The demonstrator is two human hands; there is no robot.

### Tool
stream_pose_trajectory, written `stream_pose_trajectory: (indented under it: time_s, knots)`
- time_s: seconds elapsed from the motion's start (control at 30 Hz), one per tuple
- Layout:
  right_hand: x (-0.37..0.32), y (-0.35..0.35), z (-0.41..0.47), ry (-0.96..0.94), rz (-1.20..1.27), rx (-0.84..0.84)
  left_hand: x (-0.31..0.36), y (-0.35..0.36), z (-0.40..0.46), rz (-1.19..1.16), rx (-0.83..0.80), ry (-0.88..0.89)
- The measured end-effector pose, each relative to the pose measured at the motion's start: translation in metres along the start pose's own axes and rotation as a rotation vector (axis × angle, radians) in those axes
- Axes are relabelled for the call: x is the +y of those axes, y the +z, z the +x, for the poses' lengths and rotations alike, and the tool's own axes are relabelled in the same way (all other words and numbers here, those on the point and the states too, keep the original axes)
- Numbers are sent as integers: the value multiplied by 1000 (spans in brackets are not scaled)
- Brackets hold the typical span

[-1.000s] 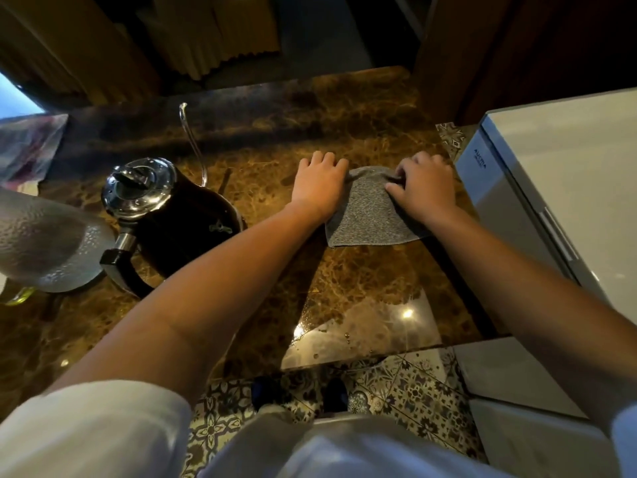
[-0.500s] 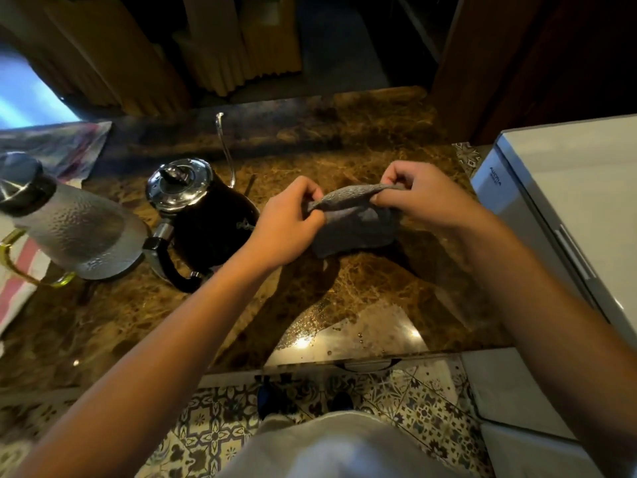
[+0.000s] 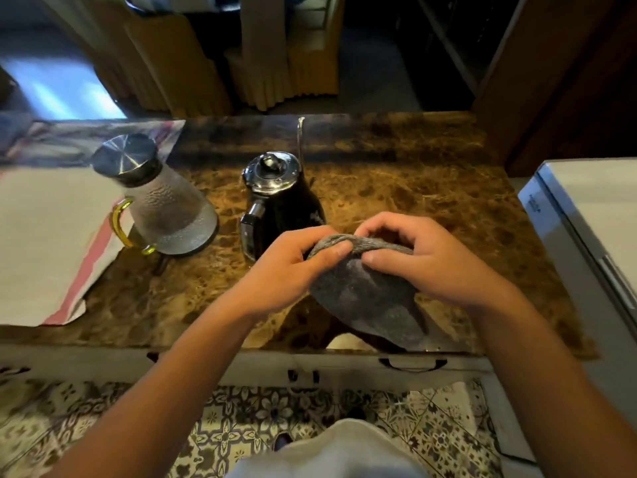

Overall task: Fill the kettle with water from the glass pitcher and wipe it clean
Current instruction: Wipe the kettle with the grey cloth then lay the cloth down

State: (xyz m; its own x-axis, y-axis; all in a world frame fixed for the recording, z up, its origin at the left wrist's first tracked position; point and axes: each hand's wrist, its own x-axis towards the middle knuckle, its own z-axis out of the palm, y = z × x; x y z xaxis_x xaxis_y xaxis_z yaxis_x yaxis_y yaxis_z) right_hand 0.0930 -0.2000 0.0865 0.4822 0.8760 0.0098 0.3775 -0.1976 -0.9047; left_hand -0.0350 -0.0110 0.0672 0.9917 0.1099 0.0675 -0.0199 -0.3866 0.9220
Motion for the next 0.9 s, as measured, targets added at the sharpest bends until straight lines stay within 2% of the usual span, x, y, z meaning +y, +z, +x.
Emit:
stream_pose_trajectory:
  time_s: [0.13,0.2,0.3,0.47,0.63,0.8,0.9]
  knots:
    - [8,22,-9,130,419,-99,-4,-25,-26,-66,-11,50]
    - [13,45,-10,132,575,-151,-2,-32,-34,-112,-51,65]
    - [15,88,-8,168,805,-131,-3,-42,-41,-134,-86,83]
    - [7,140,-9,201,810,126,-6,-63,-52,103,-99,223]
    - [-15,157,-18,158,850,353,-17,-86,-51,87,-75,177]
    - [-8,161,-8,176,1147,384,-19,-84,-38,55,-28,160]
    - [3,157,1,189,1189,309,-16,-84,-26,35,-31,139]
